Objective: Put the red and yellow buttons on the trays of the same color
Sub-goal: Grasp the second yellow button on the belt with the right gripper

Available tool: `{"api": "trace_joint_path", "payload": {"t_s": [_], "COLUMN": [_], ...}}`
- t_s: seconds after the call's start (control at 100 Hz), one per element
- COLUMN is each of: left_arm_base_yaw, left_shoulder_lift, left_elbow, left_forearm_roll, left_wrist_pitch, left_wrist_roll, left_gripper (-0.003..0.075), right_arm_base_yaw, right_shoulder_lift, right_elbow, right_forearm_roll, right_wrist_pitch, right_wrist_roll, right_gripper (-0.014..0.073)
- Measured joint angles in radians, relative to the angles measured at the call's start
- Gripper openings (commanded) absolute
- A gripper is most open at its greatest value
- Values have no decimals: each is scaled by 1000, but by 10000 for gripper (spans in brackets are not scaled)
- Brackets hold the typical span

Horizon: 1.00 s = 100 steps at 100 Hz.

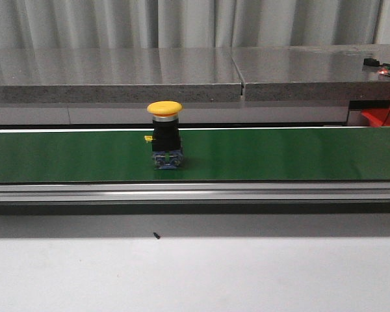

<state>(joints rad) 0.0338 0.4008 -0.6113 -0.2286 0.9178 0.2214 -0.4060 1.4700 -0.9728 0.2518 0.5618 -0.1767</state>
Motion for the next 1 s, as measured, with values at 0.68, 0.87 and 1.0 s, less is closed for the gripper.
{"api": "trace_joint_path", "payload": {"t_s": [0.68,0.87,1.0], "left_arm_base_yaw": [0,0,0], "left_shoulder_lift": [0,0,0], "left_elbow": [0,0,0], "left_forearm_roll": [0,0,0], "left_wrist_pitch": [0,0,0], "left_wrist_roll": [0,0,0], "left_gripper": [-19,-19,-19], "right_arm_base_yaw": [384,560,666], "right_shoulder_lift": [-238,-241,-241], "right_elbow": [71,71,71], "right_forearm_roll": [-54,-62,-62], "right_wrist_pitch": [50,48,48], "right_wrist_roll": [-35,-83,-131], "right_gripper": [528,528,528]}}
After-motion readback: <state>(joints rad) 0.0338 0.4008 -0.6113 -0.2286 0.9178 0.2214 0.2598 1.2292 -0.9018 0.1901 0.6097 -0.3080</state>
